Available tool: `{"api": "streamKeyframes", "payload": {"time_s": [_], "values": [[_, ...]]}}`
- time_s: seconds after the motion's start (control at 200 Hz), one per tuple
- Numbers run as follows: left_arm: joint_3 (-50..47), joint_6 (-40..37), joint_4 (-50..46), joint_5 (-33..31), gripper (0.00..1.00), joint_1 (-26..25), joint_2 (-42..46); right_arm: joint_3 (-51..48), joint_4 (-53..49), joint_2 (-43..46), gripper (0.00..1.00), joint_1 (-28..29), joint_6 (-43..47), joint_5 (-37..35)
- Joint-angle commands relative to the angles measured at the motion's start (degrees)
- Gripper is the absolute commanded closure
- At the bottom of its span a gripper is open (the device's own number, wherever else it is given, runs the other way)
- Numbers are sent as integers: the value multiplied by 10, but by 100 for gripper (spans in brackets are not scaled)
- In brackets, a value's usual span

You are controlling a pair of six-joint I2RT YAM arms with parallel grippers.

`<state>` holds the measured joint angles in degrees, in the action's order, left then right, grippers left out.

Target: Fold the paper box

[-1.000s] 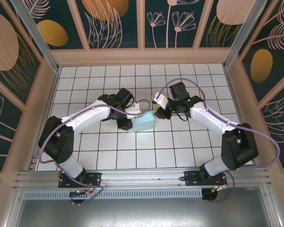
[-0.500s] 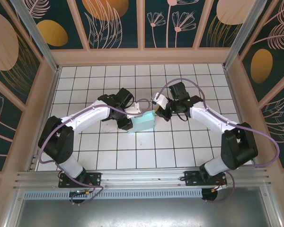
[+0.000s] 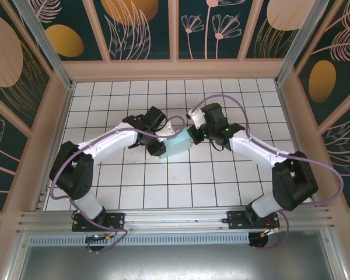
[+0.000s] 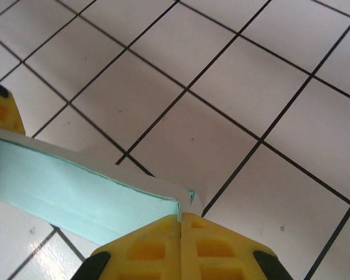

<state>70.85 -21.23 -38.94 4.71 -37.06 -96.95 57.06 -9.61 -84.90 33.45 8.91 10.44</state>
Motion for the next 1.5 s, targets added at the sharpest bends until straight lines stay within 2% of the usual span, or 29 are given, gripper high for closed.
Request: {"api": "streamKeyframes", "payload": {"time_s": [0.0, 0.17, 0.605, 0.95, 1.236, 1.416, 1.491], "values": [[3, 16, 27, -37, 63, 1, -24, -3, 22, 14, 100, 9, -106, -19], [8, 16, 31, -46, 63, -1, -33, -18, 37, 27, 100, 25, -171, -43], [15, 12, 24, -58, 62, -4, -46, 1, 22, 3, 100, 31, -264, -76], [7, 1, 21, -59, 61, -6, -46, -41, 50, 12, 100, 34, -146, -78], [3, 4, 30, -62, 59, -6, -46, -68, 90, 14, 100, 35, -141, -73], [-9, 15, 54, -68, 47, -5, -29, -66, 93, 19, 100, 35, -141, -75], [-17, 27, 73, -71, 37, -6, -17, -69, 90, 17, 100, 35, -132, -86]]}}
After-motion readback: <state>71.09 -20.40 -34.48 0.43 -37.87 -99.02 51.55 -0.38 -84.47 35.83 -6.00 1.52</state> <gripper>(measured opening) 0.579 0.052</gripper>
